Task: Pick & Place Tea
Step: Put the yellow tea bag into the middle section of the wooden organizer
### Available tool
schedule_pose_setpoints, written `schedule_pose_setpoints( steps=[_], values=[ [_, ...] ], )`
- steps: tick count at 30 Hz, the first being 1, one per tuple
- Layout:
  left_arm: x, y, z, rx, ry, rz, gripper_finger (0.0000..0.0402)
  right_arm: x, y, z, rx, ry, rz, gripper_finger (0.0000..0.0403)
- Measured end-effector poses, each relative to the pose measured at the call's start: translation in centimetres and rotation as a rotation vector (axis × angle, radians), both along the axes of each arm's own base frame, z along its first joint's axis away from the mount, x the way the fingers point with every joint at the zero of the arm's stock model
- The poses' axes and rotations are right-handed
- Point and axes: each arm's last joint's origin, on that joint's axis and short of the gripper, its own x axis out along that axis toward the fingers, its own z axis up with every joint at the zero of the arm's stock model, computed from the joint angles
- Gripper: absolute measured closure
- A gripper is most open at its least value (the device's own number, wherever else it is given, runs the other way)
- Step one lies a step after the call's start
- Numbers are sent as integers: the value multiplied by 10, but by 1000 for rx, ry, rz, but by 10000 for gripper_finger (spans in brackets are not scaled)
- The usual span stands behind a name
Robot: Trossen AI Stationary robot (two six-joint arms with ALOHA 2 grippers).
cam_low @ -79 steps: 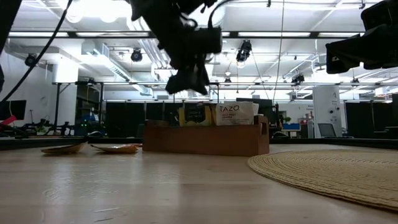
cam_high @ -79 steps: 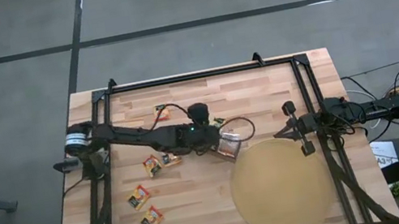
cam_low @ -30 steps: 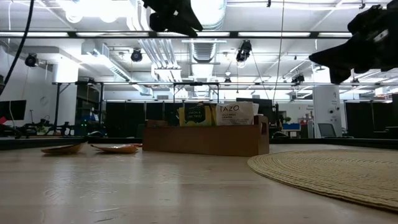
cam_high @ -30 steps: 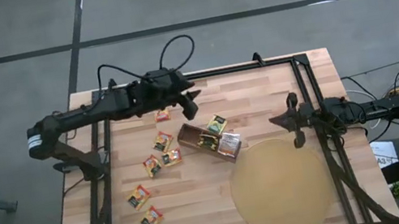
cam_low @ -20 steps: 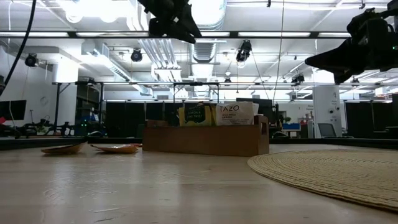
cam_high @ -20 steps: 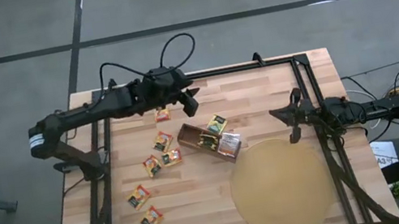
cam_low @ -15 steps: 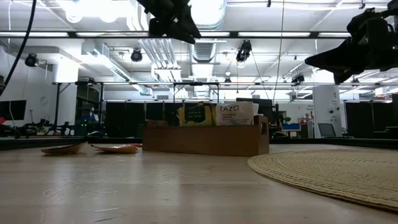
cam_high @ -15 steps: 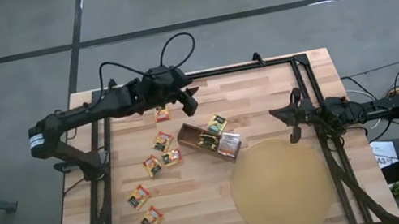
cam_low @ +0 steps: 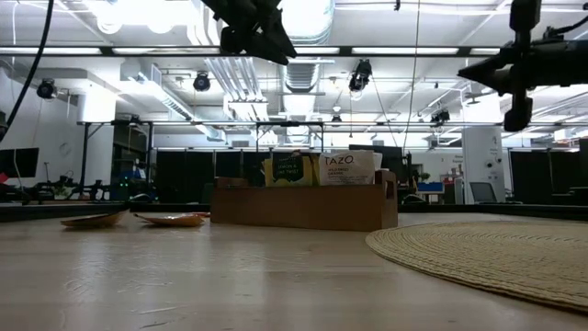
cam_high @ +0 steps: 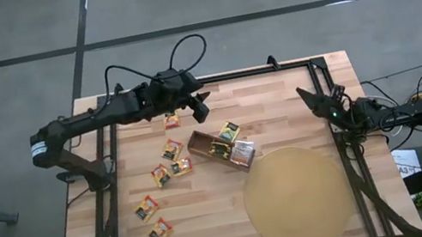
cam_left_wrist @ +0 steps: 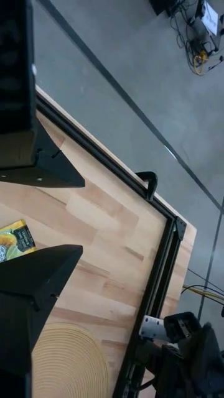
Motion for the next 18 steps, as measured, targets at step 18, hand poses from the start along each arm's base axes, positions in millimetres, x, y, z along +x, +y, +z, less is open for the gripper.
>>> schedule_pose_setpoints(
  steps=[18],
  values=[
    [-5,3,4,-13,-22,22,248,27,3,73,-12,2,87,394]
  ],
)
